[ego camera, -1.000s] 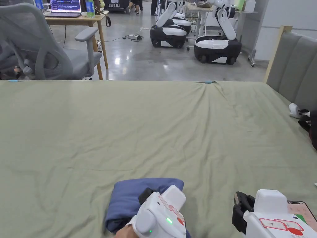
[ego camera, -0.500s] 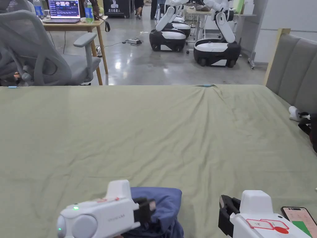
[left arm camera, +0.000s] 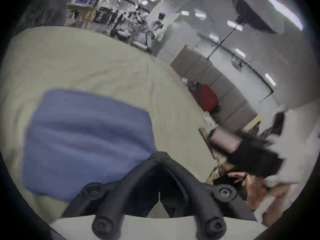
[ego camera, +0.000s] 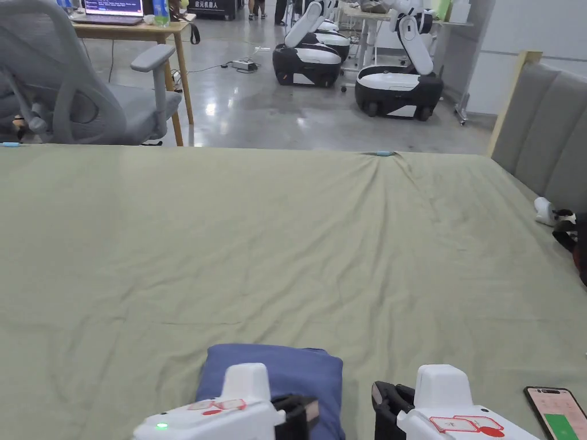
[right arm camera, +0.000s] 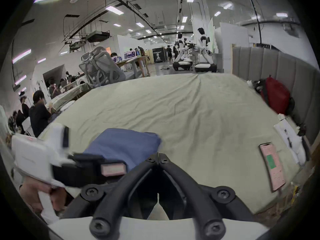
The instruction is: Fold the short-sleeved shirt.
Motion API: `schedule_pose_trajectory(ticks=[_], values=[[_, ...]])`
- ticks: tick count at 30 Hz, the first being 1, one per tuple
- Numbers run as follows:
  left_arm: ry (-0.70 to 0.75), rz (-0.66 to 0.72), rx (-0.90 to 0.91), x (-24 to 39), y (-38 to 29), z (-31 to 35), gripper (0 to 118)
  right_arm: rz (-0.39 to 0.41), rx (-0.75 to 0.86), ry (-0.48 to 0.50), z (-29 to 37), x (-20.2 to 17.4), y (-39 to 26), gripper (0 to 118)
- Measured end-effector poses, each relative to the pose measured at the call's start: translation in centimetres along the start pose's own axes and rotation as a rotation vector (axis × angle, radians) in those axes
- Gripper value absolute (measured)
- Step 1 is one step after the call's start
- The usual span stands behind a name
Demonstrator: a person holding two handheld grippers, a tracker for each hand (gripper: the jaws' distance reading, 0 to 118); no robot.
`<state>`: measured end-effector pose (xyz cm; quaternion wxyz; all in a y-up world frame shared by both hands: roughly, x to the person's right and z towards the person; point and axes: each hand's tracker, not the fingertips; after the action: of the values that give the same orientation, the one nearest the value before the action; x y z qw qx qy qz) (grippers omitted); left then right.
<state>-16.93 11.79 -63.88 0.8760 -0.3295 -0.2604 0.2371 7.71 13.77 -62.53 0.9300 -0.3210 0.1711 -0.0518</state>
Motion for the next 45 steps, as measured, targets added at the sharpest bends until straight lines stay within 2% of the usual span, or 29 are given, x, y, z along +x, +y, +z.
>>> schedule_pose_trajectory(ticks=[3,4,6,7,8,9,12,15,17,18,19,20,21,22,24,28,35,41,44,45], values=[[0.148,0.033,0.105,-4.0,2.2,4.3,2,-0.045,-0.036,0.077,-3.5,-0.9,0.2,0],[0.178,0.072,0.143,-5.4,2.7,5.4,25,-0.090,-0.061,0.127,-4.8,-0.9,0.2,0],[0.172,0.178,0.177,-8.4,3.3,7.1,92,-0.231,-0.135,0.269,-7.8,-0.5,-0.1,0],[0.150,0.219,0.181,-9.5,3.2,7.4,118,-0.284,-0.163,0.303,-8.9,-0.1,-0.6,0],[0.131,0.250,0.189,-10.5,3.0,7.7,118,-0.298,-0.186,0.285,-9.8,0.3,-0.9,0],[0.065,0.281,0.206,-11.4,2.8,8.0,116,-0.263,-0.196,0.231,-10.3,0.5,-1.3,0],[-0.014,0.433,0.046,-13.9,1.9,5.4,118,-0.131,-0.186,0.106,-10.9,0.5,-2.1,0],[-0.138,0.491,-0.075,-14.2,0.5,1.0,116,-0.122,-0.180,0.082,-11.0,0.1,-1.5,0],[-0.231,0.506,-0.029,-13.7,0.4,-0.7,103,-0.059,-0.181,0.053,-10.9,-0.6,-1.2,0],[-0.253,0.529,-0.026,-13.3,0.9,-1.4,85,-0.038,-0.183,0.044,-10.8,-0.9,-1.1,0],[-0.203,0.529,-0.029,-13.0,1.1,-2.1,66,-0.026,-0.182,0.036,-10.7,-1.1,-1.0,0],[-0.157,0.530,-0.020,-12.8,1.5,-2.6,53,0.001,-0.170,0.010,-10.4,-1.6,-0.9,0],[-0.080,0.501,-0.038,-12.7,1.8,-2.9,53,0.031,-0.147,0.002,-9.9,-2.1,-0.6,0],[-0.035,0.491,-0.045,-12.7,2.2,-2.8,37,0.057,-0.128,0.010,-9.4,-2.7,-0.3,0],[-0.055,0.478,-0.016,-12.8,2.9,-1.1,37,0.089,-0.101,0.053,-8.6,-4.0,0.5,0],[0.020,0.383,0.015,-14.8,4.6,3.7,36,0.174,-0.071,0.037,-8.6,-8.4,2.3,0],[0.214,0.284,0.068,-22.9,8.2,15.6,36,0.276,-0.005,0.093,-11.6,-21.1,4.3,0],[0.354,0.238,0.098,-30.2,11.7,26.3,36,0.320,0.017,0.194,-15.3,-31.1,5.0,0],[0.435,0.236,0.073,-34.3,13.3,30.2,36,0.331,0.004,0.242,-16.9,-34.6,5.1,0],[0.422,0.245,0.068,-35.9,13.7,31.2,36,0.331,0.002,0.251,-17.2,-35.5,5.1,0]])
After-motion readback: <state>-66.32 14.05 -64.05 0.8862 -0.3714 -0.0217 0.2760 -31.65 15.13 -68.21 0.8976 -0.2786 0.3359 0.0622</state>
